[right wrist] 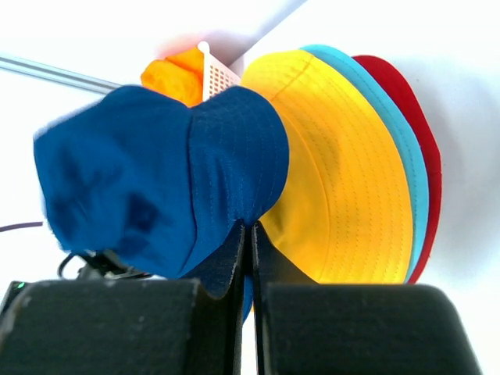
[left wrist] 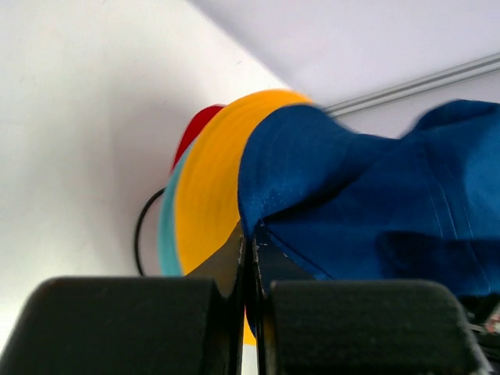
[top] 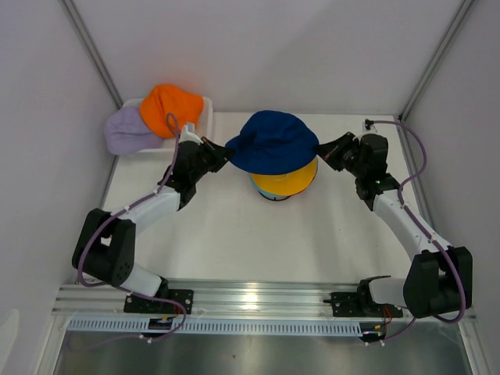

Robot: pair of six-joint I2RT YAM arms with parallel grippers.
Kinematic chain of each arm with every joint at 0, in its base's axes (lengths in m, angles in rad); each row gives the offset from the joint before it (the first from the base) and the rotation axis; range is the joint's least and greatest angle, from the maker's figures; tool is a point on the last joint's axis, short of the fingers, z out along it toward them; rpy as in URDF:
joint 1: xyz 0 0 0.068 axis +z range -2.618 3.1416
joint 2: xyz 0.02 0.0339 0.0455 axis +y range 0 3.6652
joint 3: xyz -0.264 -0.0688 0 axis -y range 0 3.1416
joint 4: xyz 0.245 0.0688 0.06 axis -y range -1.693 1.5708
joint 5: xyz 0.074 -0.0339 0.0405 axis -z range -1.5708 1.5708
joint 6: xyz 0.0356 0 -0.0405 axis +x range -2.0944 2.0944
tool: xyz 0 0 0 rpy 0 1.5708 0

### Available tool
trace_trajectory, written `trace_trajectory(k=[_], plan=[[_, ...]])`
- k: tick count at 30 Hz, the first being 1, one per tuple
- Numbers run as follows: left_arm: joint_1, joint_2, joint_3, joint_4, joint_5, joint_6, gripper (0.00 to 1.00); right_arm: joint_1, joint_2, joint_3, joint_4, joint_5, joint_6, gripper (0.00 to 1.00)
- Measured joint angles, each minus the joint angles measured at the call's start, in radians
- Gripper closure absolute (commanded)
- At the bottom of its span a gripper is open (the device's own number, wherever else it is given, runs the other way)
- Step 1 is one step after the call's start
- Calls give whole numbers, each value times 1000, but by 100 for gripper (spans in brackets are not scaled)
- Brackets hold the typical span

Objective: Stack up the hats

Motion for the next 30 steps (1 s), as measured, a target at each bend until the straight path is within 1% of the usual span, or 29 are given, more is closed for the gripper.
trace_trajectory(k=[6, 13, 18, 23, 30], plan=[[-10, 71, -21, 33, 6, 2, 99, 0, 0, -13, -16, -2, -11, 100], [-41, 93, -32, 88, 17, 44, 99, -8, -7, -45, -34, -28, -16, 100], [-46, 90, -41, 130, 60, 71, 99, -16, -42, -35, -54, -74, -5, 100], [-51, 45, -101, 192, 101, 104, 98, -15, -80, -20, -69, -128, -5, 100], [-66, 24, -147, 298, 141, 172, 97, -5, -98, -49, -76, -138, -39, 100]])
